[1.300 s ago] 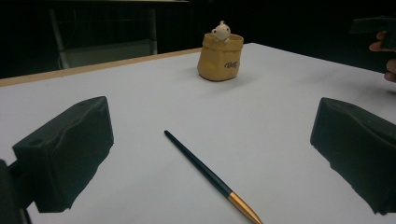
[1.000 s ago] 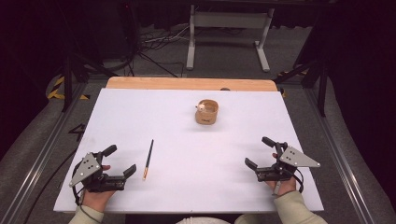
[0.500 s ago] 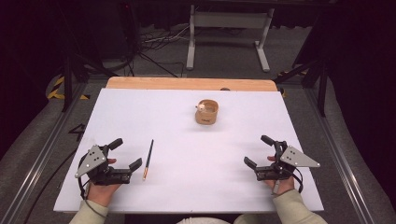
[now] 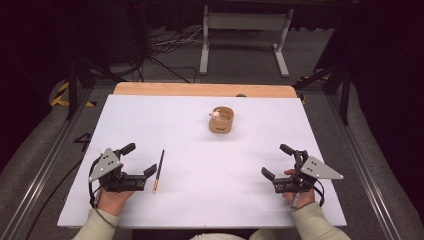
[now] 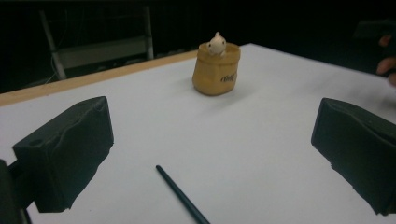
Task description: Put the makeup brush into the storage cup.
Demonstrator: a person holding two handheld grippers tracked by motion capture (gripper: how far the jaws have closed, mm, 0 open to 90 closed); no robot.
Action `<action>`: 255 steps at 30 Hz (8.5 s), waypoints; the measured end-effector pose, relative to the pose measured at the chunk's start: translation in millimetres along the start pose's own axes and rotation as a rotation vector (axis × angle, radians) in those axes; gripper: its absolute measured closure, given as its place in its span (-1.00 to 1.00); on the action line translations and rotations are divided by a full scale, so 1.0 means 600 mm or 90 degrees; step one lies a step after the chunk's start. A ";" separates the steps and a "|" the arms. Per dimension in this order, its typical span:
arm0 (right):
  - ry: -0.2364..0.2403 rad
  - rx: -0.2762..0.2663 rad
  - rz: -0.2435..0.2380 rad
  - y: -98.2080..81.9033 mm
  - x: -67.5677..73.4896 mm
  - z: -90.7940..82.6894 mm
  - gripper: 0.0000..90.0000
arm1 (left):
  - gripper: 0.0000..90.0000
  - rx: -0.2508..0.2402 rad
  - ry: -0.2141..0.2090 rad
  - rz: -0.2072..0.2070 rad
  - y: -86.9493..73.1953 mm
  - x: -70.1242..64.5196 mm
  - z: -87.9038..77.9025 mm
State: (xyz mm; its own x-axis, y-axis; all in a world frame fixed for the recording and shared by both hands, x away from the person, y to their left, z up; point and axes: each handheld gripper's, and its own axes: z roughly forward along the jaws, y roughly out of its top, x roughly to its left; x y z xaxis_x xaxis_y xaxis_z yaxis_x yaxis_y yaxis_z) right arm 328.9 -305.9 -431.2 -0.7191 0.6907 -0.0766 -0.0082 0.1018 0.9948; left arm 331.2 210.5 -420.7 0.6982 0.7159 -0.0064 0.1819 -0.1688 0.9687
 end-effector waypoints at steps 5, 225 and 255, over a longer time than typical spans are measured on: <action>0.004 0.006 0.008 -0.002 -0.001 0.000 -1.00 | -1.00 0.062 0.009 0.019 0.020 -0.005 0.009; 0.111 0.062 0.022 0.006 0.017 0.014 -0.84 | 0.84 0.461 -0.331 0.263 0.140 -0.149 0.156; 0.276 0.133 -0.025 0.033 0.073 0.074 -0.73 | 0.84 0.491 -0.393 0.322 0.122 -0.170 0.179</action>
State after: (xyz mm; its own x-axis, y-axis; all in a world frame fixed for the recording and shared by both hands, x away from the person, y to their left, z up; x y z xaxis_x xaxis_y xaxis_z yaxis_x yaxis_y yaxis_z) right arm 328.1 -242.2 -418.1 -0.9450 0.3254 -0.0346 0.0662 0.2936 0.9536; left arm 347.4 52.5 -376.0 0.9997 0.0210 0.0156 0.0108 -0.8758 0.4825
